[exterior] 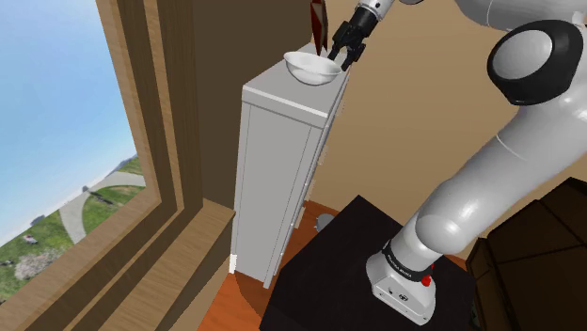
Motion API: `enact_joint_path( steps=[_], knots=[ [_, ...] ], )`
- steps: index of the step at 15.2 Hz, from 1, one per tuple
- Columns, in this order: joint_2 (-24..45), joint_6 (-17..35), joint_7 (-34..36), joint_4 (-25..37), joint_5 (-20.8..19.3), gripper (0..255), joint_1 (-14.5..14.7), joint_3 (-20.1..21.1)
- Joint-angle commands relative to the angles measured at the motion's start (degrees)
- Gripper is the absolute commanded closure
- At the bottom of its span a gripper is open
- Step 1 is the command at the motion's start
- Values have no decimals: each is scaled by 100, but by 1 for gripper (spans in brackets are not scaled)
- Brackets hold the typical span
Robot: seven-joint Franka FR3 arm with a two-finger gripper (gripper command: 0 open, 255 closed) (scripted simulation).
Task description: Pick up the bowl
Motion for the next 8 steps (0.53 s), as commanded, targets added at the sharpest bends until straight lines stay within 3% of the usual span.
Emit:
enact_joint_path(
  steps=[1, 4, 8],
  knots=[
    [536, -214, -190, 553, 466, 0, -123, -210],
    [1219, -534, -366, 1272, 1057, 0, -386, -384],
    [1124, -222, -486, 859, 990, 0, -347, -350]
  ],
)
